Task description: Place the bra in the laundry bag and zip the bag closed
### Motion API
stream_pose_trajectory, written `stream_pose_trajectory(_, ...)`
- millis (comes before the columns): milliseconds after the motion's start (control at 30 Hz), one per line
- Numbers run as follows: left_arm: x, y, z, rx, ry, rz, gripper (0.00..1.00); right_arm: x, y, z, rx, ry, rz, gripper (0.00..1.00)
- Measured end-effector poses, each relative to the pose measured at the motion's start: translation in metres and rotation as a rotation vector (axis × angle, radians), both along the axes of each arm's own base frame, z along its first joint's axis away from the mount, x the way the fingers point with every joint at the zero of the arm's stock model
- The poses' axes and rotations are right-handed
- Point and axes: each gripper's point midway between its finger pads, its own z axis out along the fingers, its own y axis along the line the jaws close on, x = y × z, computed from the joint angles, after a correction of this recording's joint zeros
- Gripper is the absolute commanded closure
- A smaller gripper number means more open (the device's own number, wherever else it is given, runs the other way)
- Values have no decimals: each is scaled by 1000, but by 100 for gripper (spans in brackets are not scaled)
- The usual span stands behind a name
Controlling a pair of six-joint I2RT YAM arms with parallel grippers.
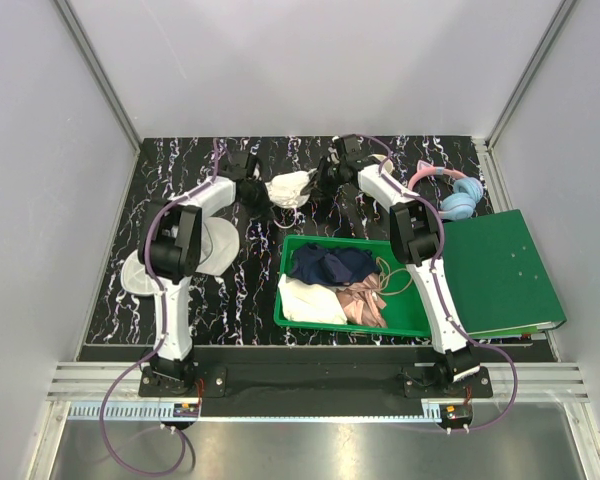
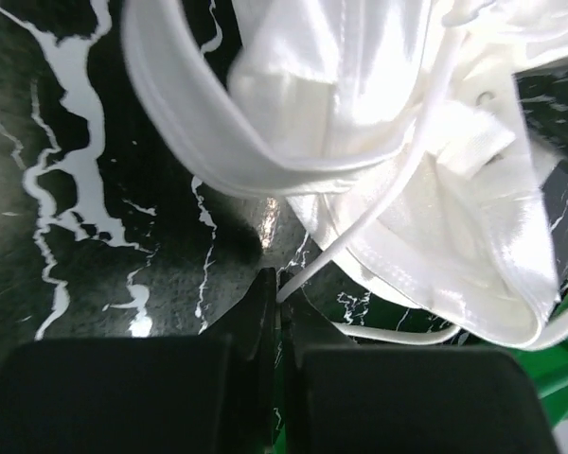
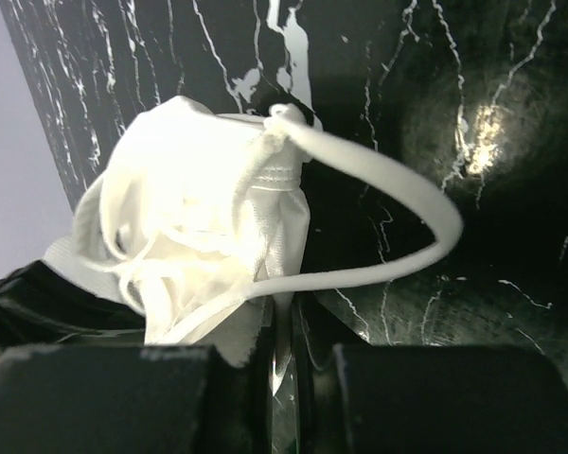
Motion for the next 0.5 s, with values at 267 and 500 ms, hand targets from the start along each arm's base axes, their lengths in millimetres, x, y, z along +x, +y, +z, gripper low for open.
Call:
stream_pose_trajectory(267,-1,3,66,2,-107,-44,100,-11,-4,-12,-29,10,26,96)
stream_pose_trajectory(500,42,-21,142,-107,-288,-77,100,-15,-3,-10,-39,-7,48,96)
